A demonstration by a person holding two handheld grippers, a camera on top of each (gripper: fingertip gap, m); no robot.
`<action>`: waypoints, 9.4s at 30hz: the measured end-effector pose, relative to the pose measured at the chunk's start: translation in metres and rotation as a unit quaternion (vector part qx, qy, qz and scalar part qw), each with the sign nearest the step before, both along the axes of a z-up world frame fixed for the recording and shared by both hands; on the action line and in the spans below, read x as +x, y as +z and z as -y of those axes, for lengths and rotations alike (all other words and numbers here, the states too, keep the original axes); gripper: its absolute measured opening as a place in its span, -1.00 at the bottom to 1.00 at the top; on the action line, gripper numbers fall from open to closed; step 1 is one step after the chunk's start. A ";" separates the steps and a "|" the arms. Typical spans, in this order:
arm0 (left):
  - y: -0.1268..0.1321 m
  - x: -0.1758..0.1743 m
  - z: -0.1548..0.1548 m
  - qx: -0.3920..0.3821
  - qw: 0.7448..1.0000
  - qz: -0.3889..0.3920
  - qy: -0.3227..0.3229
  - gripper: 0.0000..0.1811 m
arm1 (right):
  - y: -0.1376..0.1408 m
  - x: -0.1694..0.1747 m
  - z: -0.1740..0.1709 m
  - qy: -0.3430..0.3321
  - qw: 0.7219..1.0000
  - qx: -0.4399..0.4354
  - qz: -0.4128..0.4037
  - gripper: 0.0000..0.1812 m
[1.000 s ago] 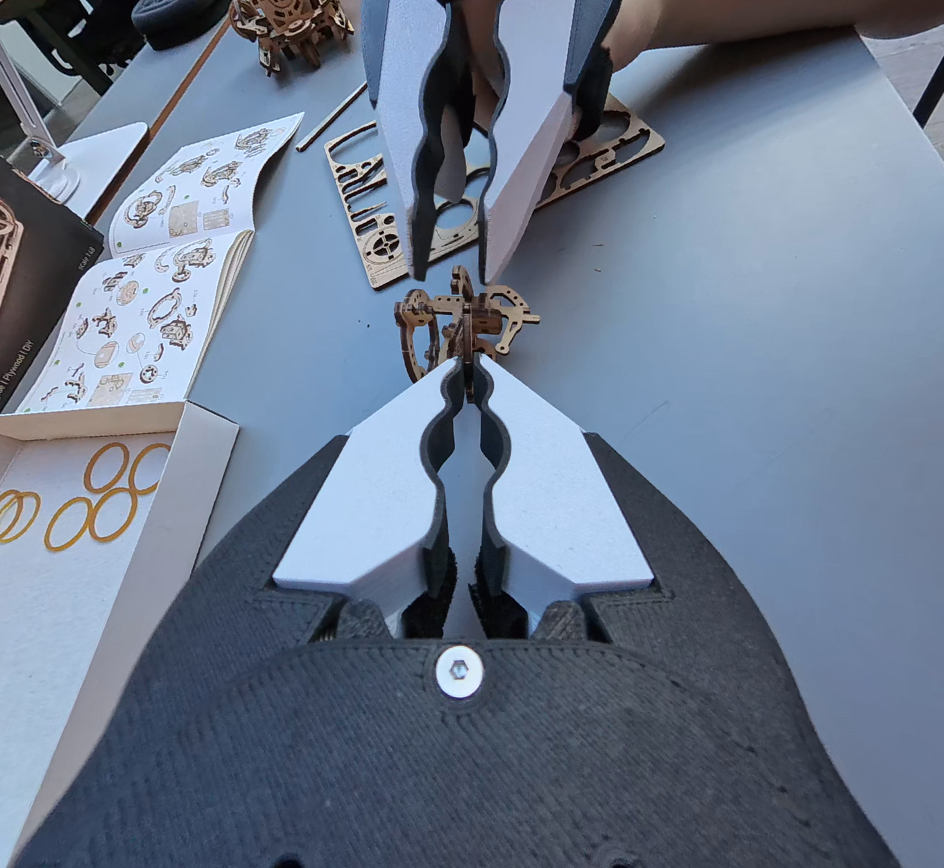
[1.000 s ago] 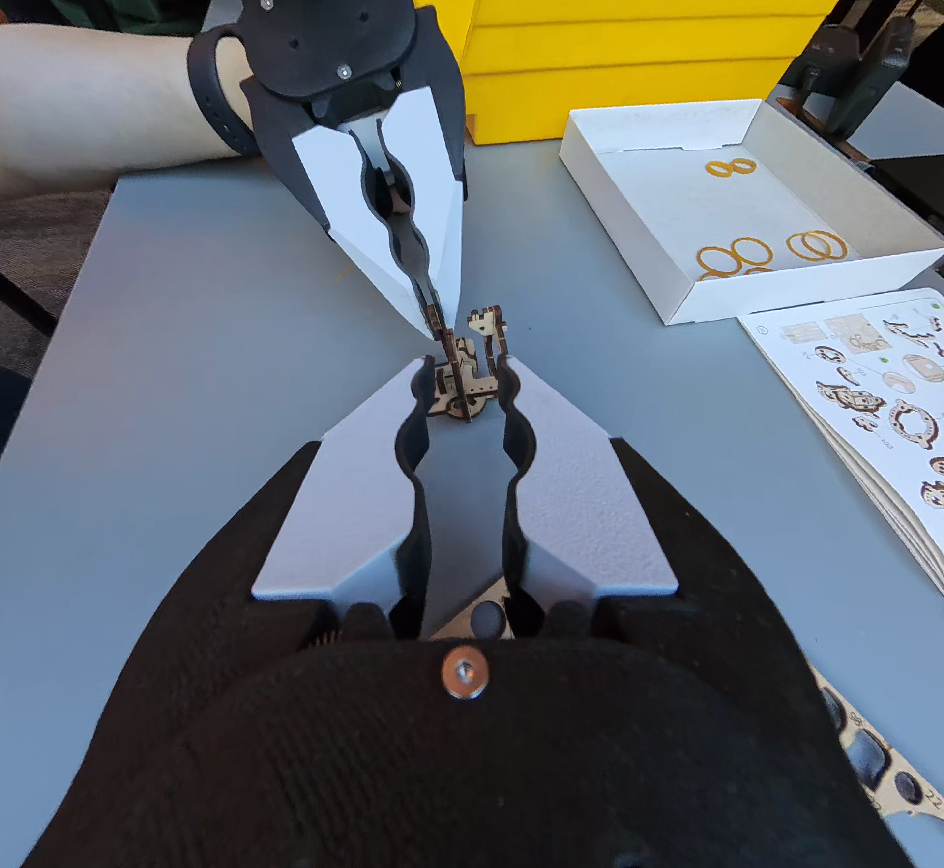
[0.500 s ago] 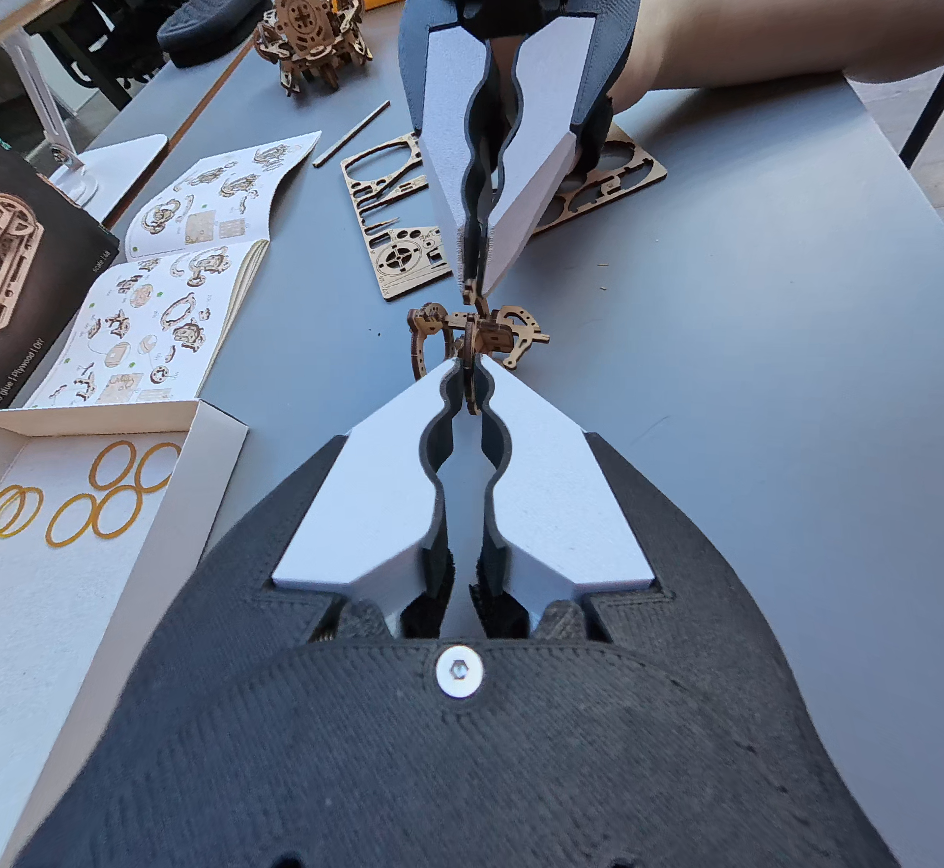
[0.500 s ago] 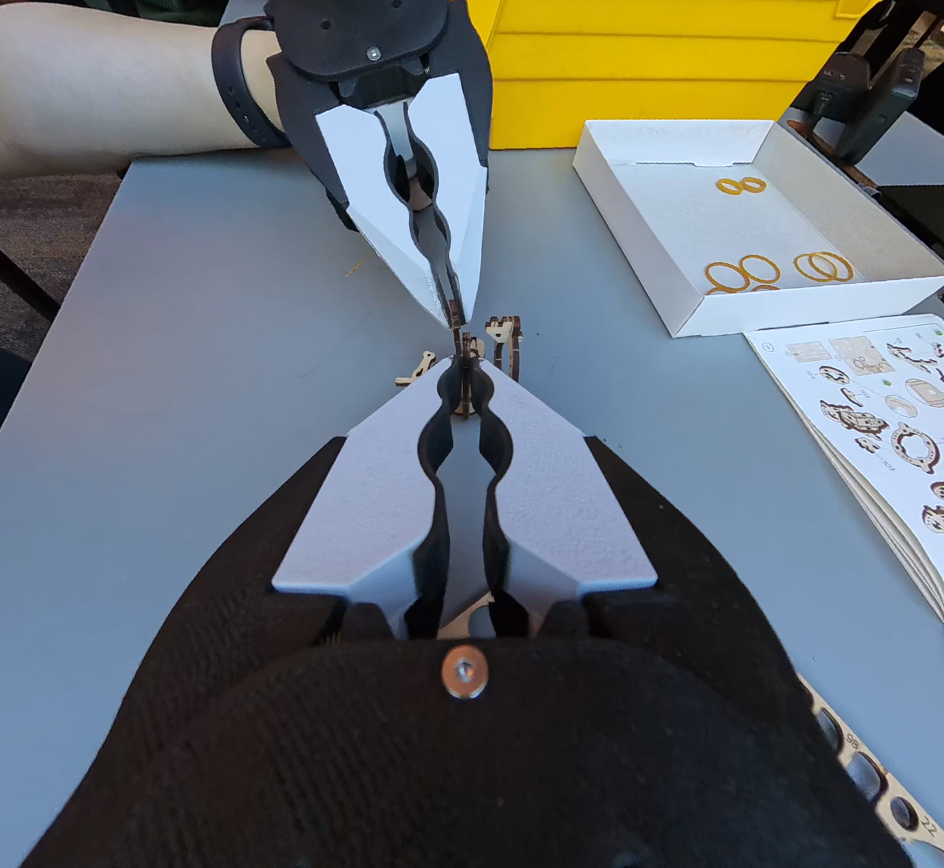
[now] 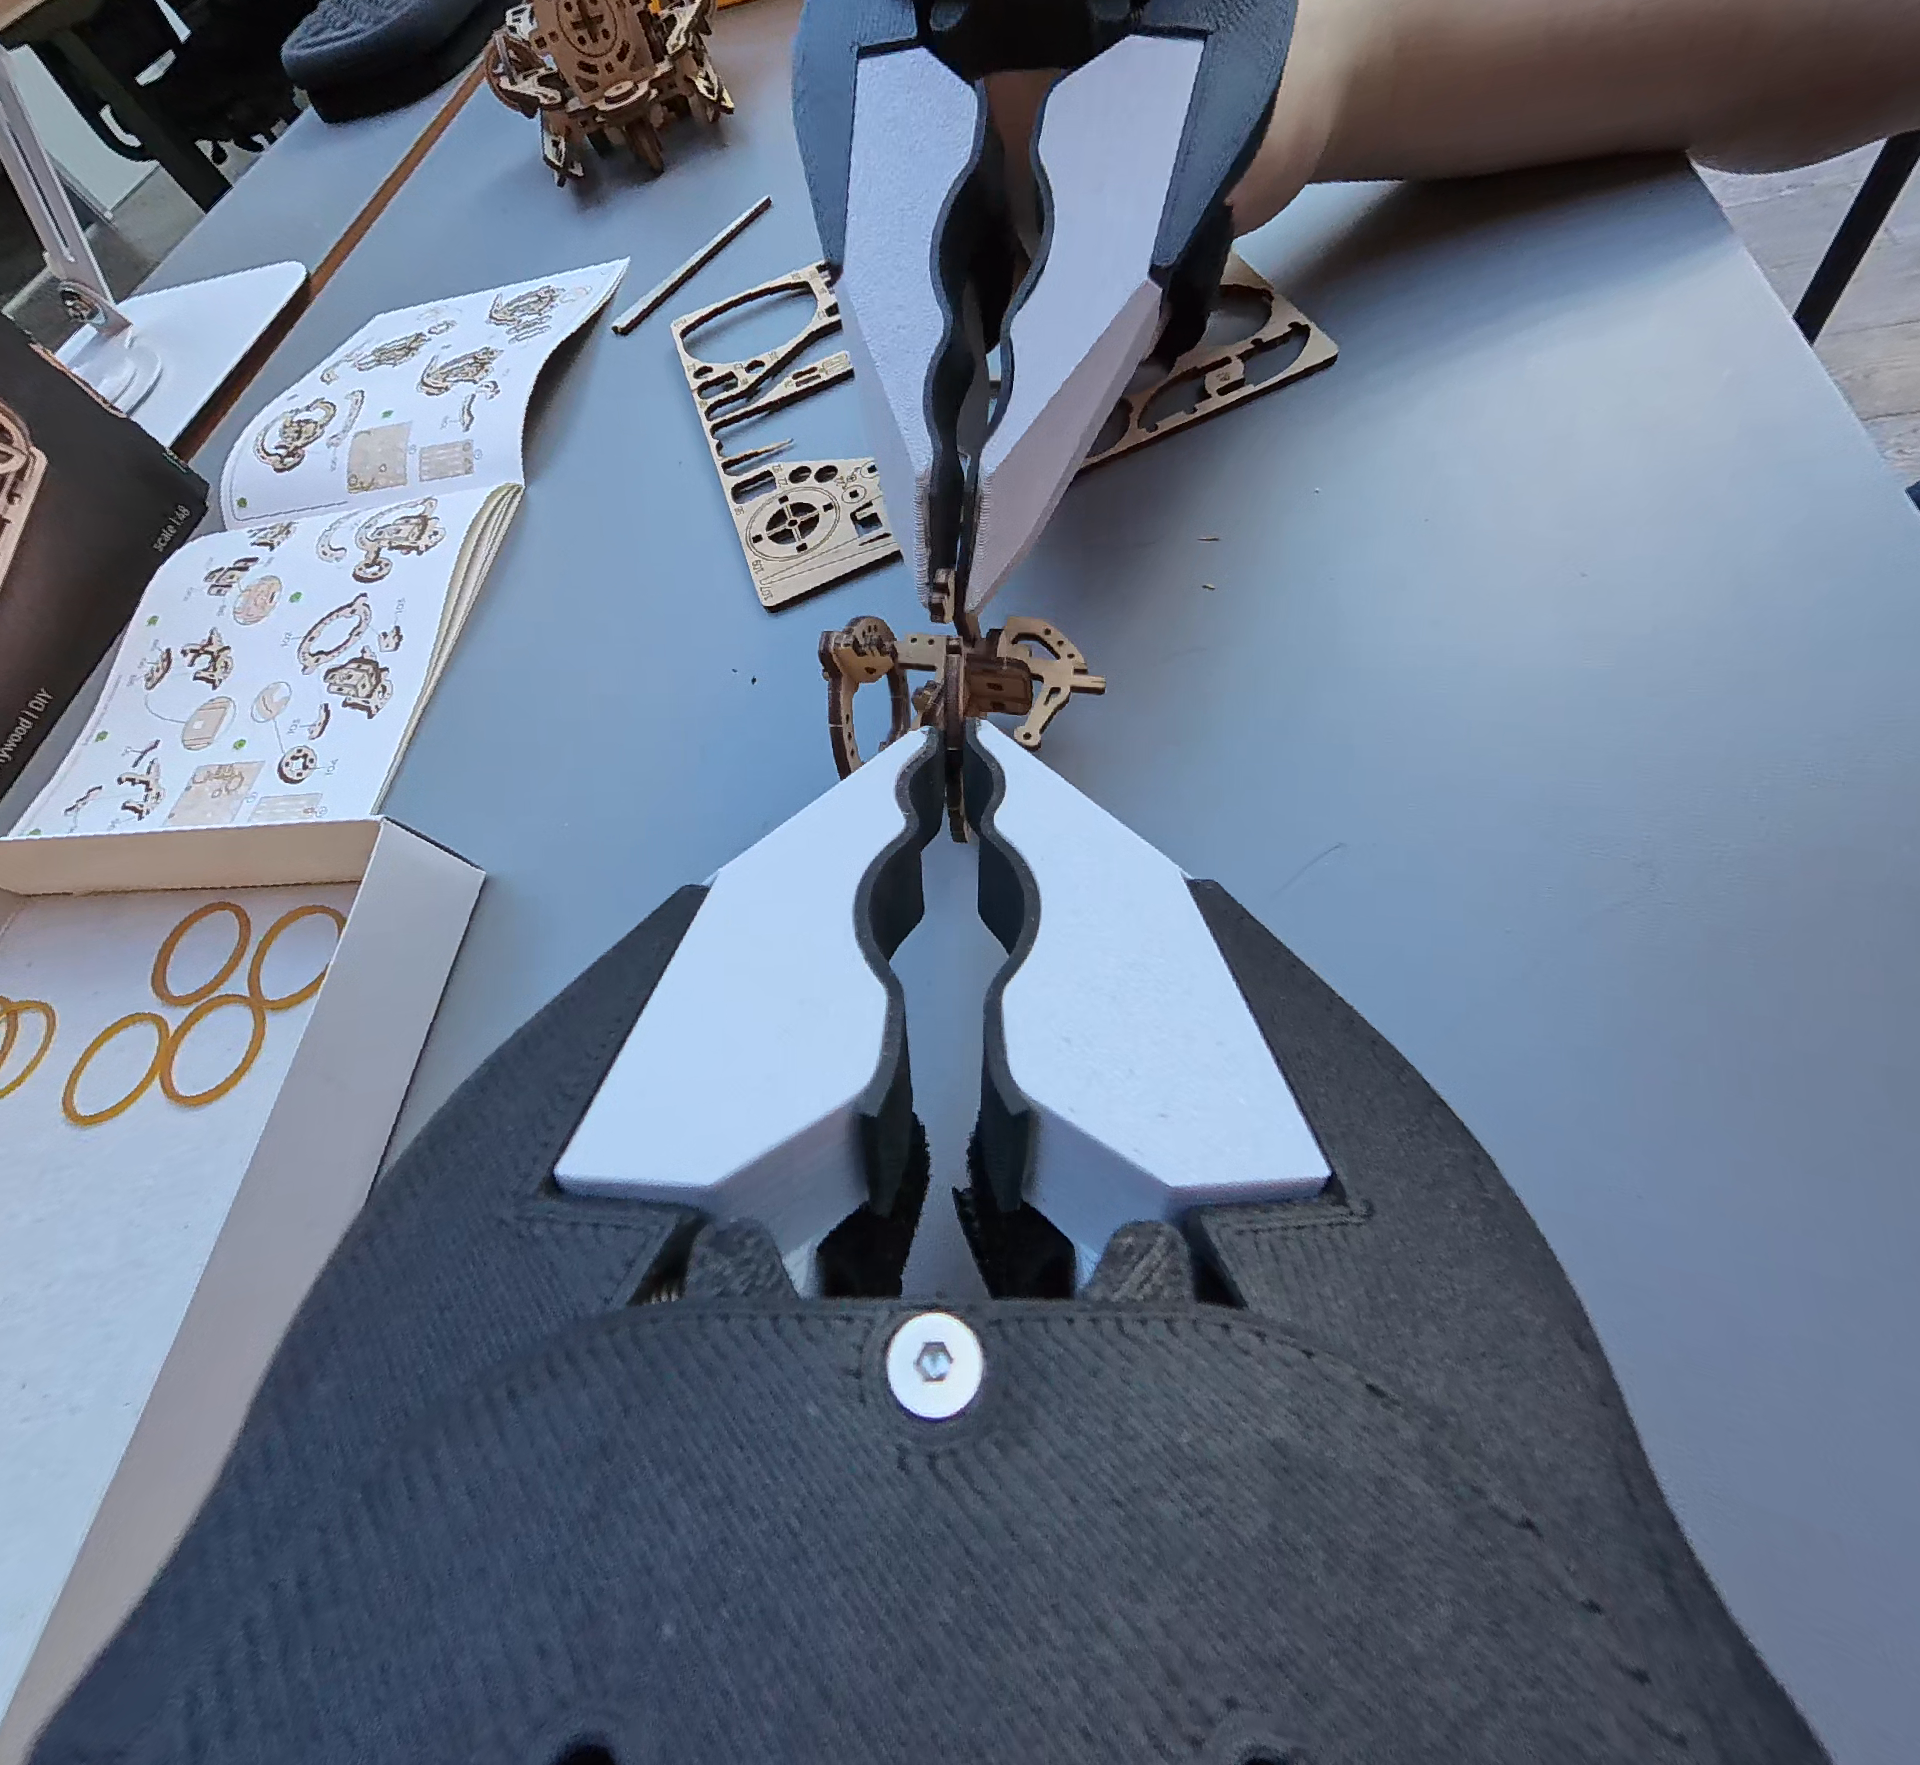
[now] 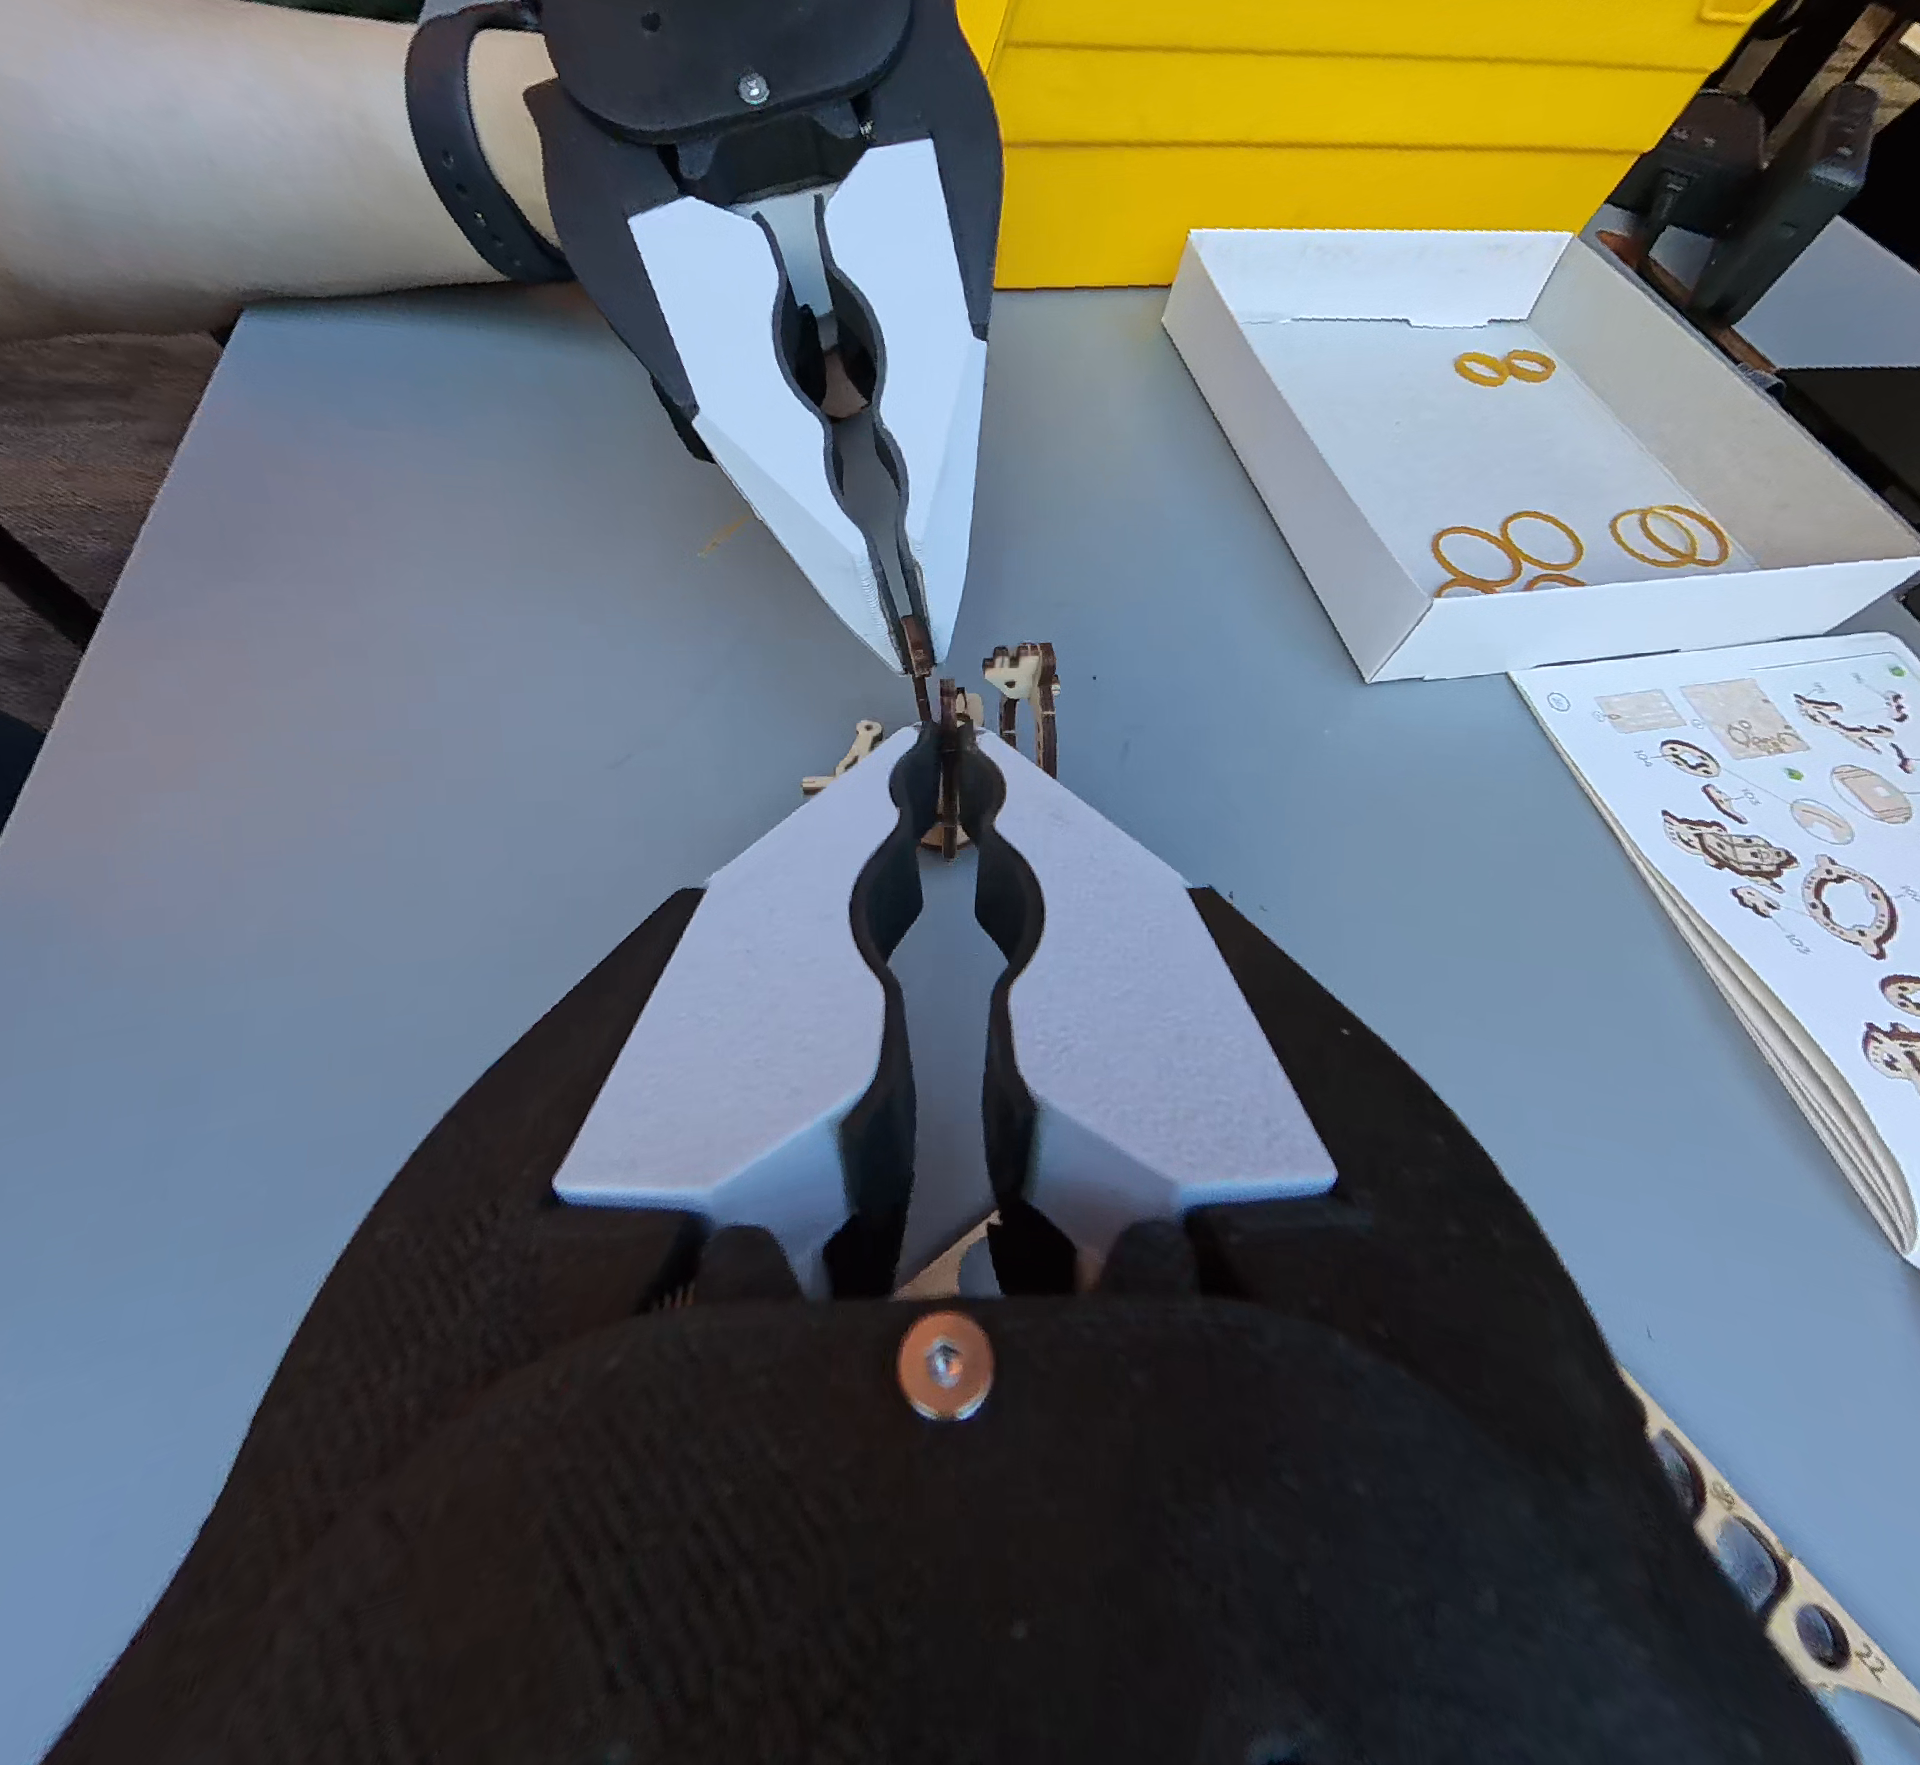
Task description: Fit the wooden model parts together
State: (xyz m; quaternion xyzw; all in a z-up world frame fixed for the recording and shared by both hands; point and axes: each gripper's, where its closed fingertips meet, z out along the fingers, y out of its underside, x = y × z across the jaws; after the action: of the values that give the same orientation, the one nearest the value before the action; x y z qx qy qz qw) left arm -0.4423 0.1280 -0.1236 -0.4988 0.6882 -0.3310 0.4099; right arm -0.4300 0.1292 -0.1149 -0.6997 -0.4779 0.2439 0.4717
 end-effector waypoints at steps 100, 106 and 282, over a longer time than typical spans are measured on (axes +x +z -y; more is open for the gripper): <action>0.001 0.001 -0.002 -0.011 1.000 0.006 0.011 -0.99 | 0.000 0.007 -0.004 -0.011 1.000 -0.016 -0.011 -0.98; 0.001 0.001 -0.004 -0.006 1.000 0.006 0.013 -0.99 | -0.002 0.005 -0.002 -0.007 1.000 -0.018 -0.003 -0.98; -0.031 -0.002 0.010 0.023 0.995 -0.093 -0.020 -0.97 | -0.039 0.001 0.014 0.022 0.992 -0.093 0.080 -0.97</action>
State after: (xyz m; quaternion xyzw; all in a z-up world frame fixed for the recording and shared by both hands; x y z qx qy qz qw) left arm -0.4443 0.1183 -0.1548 -0.5036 0.7408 -0.2756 0.3490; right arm -0.4294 0.1155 -0.1534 -0.7471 -0.5045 0.2412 0.3593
